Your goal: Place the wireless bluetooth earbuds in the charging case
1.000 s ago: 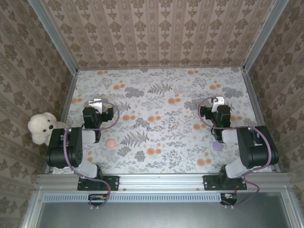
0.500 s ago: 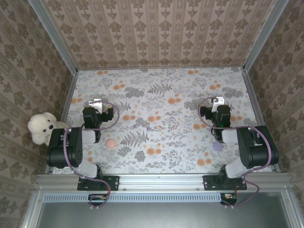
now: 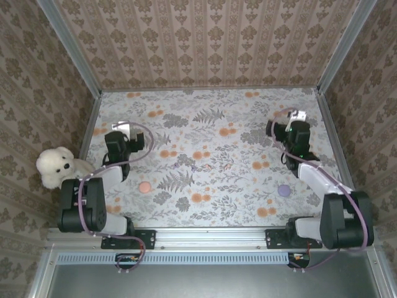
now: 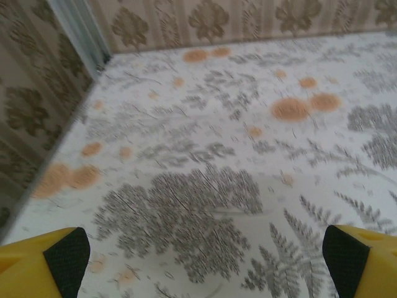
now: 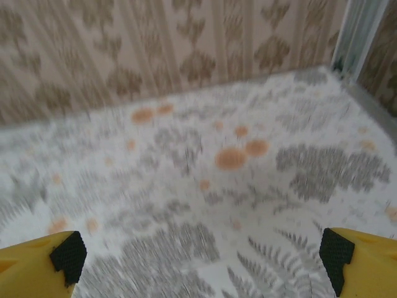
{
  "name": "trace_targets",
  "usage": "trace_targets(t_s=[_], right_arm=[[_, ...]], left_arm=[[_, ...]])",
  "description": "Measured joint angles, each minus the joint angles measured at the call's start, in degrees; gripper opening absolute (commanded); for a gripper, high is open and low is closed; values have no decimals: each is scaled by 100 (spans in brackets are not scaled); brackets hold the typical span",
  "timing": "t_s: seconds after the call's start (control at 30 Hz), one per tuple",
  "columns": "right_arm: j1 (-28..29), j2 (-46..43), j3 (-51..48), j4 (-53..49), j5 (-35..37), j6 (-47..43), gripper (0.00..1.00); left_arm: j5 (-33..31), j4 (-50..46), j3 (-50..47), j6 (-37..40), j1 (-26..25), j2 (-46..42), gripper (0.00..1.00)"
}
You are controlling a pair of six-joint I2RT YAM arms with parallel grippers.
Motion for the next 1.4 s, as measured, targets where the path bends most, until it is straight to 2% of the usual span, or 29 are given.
trace_targets(t_s=[0.17, 0.4, 0.63, 0.8, 0.97, 1.1, 1.4], right_arm=[[-11, -267, 979, -1582, 13, 879, 100], [-9, -446, 1115, -3480, -647, 1375, 100], [-9, -1156, 990, -5182, -695, 1965, 91], [0, -1506, 411, -6052, -507, 2551, 90], [0, -1665, -142, -6465, -376, 2927, 91], [0, -1639, -380, -6450, -334, 3051, 92], [0, -835, -439, -5582, -385, 3069, 94]], left_arm=[[-490, -1115, 765, -173, -433, -319, 100], [-710, -3071, 2140, -848, -1182, -157, 100], [-435, -3807, 2332, -1423, -1989, -22, 100], [-267, -3917, 2382, -1873, -2337, 31, 100], [-199, -3939, 2479, -2079, -2730, 52, 100], [-160, -3934, 2568, -2090, -2813, 72, 100], [-136, -3886, 2586, -2238, -2868, 157, 100]])
